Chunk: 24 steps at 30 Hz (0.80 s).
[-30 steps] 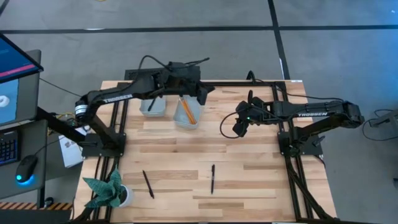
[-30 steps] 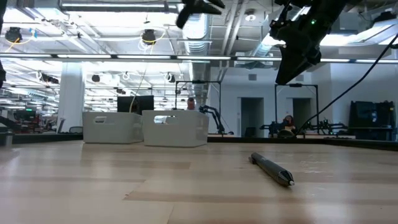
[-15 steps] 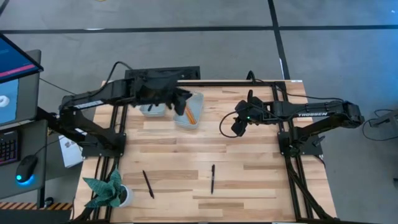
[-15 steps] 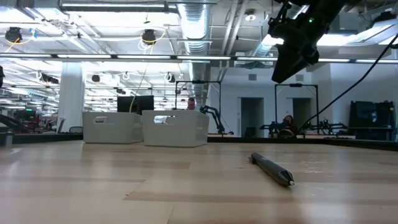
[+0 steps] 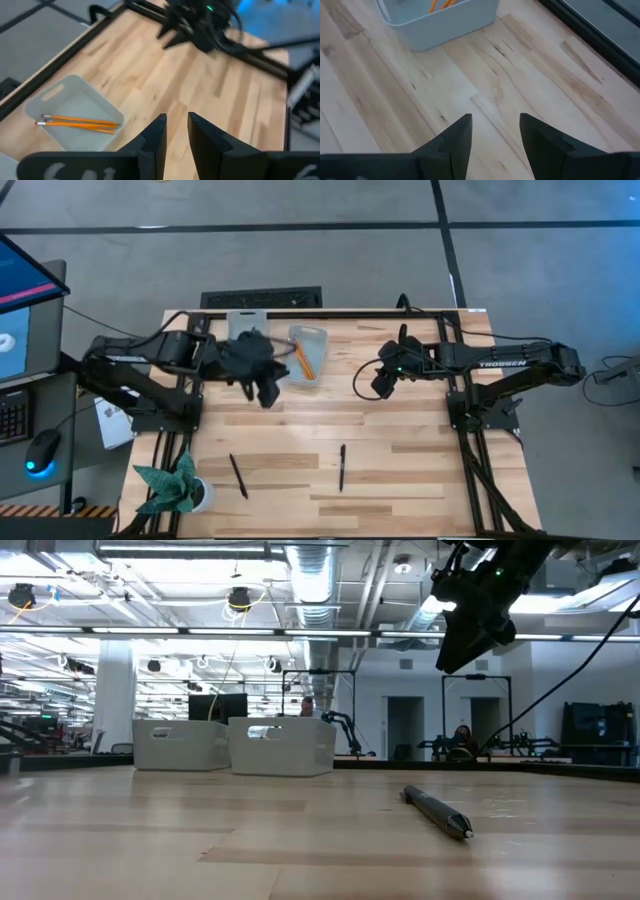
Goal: Sort pens & pencils
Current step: Put the left black pen into the left gray bin
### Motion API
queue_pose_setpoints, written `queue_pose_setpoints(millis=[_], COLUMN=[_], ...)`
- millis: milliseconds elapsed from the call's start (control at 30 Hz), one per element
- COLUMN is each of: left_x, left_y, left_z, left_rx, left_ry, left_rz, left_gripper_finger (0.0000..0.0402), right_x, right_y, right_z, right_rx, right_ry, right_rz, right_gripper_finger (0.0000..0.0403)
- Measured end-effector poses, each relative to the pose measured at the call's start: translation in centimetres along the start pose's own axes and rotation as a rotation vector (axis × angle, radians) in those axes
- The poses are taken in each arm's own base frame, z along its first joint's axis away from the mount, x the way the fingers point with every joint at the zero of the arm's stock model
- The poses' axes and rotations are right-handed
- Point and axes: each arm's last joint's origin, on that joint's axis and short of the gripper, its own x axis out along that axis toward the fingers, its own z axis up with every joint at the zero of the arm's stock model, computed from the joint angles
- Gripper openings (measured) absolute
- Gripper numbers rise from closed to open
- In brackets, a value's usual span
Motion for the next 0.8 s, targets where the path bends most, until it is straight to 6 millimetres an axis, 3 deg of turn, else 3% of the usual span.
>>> queue_pose_setpoints(millis=[267, 533, 800], left_x=[-1.3, -2.0, -1.3], left_y=[-2.5, -3.3, -4.6], left_z=[-2.1, -4.0, -5.7], left_rx=[0.200, 0.314, 0.518], left_ry=[0.073, 0.194, 0.277], left_rz=[-0.113, -0.140, -0.144], left_gripper_finger=[0.0068, 0.0069, 0.0115], right_x=[0.0, 0.0, 0.0], right_y=[0.0, 0.0, 0.1], right_z=[0.0, 0.0, 0.1], right_rx=[0.096, 0.183, 0.283], right_ry=[0.000, -0.004, -0.011], right_rz=[0.000, 0.002, 0.007], right_gripper_finger=[0.0188, 0.0187, 0.0189])
